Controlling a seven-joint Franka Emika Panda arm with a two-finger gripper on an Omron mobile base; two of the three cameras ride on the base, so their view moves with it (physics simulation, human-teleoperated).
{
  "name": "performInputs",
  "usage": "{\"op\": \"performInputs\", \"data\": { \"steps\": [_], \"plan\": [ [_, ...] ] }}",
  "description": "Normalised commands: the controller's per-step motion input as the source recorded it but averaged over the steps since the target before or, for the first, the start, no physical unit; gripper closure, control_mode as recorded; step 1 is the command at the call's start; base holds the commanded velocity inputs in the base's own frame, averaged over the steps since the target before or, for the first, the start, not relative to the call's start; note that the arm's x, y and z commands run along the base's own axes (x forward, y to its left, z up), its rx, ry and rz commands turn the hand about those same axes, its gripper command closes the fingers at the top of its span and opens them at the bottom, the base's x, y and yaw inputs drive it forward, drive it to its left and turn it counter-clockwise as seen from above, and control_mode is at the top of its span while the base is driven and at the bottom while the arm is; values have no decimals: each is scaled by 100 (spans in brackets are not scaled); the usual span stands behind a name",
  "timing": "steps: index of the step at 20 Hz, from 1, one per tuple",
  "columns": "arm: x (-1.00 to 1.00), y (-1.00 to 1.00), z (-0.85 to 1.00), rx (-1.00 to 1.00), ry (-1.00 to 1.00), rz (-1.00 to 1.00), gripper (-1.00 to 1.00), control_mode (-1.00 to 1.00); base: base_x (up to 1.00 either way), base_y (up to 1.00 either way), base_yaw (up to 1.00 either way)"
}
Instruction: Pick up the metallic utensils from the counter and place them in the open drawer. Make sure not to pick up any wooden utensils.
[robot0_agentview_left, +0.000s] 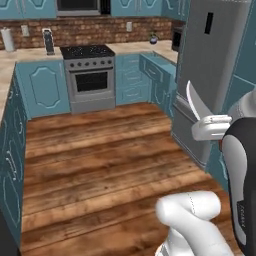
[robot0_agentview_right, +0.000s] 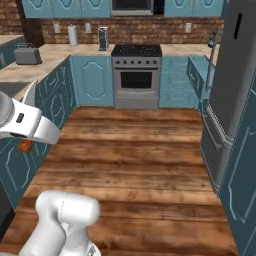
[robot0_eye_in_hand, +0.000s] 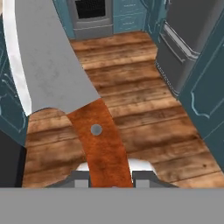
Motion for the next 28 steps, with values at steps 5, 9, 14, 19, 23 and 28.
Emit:
{"op": "performInputs", "data": {
  "steps": [5, 9, 14, 19, 23, 28],
  "plan": [
    [0, 0, 0, 0, 0, 0, 100, 100, 100, 0, 0],
    [0, 0, 0, 0, 0, 0, 100, 100, 100, -15, 0],
    [0, 0, 0, 0, 0, 0, 100, 100, 100, -39, 3],
    [0, 0, 0, 0, 0, 0, 100, 100, 100, -58, 9],
    [0, 0, 0, 0, 0, 0, 100, 100, 100, -28, 5],
    [0, 0, 0, 0, 0, 0, 100, 100, 100, -4, -2]
  ]
}}
